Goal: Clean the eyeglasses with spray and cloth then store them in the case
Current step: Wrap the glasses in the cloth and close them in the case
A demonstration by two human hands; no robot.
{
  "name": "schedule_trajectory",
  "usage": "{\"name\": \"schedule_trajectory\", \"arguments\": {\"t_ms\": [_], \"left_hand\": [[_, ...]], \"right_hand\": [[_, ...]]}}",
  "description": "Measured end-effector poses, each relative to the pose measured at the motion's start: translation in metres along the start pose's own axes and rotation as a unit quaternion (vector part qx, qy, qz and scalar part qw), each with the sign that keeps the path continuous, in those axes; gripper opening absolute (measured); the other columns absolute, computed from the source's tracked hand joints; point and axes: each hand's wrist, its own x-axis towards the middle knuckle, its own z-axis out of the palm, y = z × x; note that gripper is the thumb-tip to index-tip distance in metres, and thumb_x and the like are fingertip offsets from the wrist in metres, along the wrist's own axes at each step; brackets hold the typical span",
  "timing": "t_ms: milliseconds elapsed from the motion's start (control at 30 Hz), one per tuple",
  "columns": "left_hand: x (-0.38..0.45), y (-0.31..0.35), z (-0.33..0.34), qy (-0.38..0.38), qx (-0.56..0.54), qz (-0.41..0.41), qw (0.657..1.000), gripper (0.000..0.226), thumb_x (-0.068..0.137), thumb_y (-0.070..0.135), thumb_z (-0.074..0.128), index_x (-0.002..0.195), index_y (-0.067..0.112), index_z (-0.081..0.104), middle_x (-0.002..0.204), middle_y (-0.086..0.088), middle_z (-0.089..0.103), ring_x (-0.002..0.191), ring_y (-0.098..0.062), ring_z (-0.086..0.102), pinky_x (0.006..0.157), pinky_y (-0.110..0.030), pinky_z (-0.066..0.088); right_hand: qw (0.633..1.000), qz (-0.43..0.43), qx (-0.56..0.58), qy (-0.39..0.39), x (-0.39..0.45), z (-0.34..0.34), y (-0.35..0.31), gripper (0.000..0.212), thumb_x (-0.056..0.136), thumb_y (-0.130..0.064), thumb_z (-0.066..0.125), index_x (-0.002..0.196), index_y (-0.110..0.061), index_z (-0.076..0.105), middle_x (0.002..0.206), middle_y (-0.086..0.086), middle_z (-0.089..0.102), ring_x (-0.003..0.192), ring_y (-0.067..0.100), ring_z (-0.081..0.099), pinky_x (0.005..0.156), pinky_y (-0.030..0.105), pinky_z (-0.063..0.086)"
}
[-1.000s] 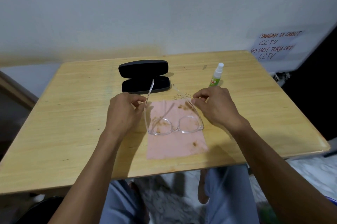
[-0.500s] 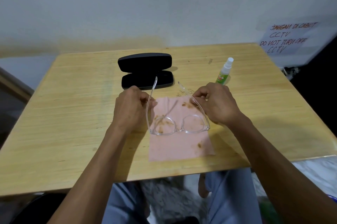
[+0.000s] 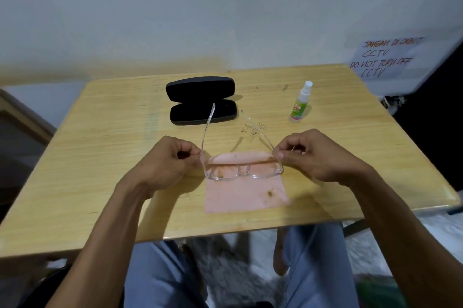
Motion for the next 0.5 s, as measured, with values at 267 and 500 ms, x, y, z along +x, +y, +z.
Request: {"name": "schedule_trajectory", "arguments": {"t_ms": [267,500], "left_hand": [[-0.006,0.01,0.003,-0.053,0.03,-0.009,0.998,0.02,0.095,0.009,0.061,0.086,0.002,0.077,0.071,0.018,0.073,0.064,0.005,0.06,0.066,-0.015,0.045],[-0.035,0.001,0.004,0.162,0.06,0.005,0.985,0.014,0.089,0.024,0.069,0.077,0.025,0.076,0.084,0.002,0.071,0.081,-0.021,0.063,0.07,-0.038,0.05]], "right_hand": [[0.997,0.012,-0.065,-0.036,-0.002,0.0,-0.003,0.013,0.098,-0.023,0.064,0.097,-0.022,0.078,0.082,-0.017,0.072,0.078,-0.008,0.064,0.068,0.013,0.044],[0.982,0.019,-0.069,0.178,-0.036,0.011,-0.001,0.007,0.092,-0.024,0.07,0.087,-0.025,0.074,0.08,-0.01,0.069,0.072,0.009,0.062,0.062,0.024,0.047]]}}
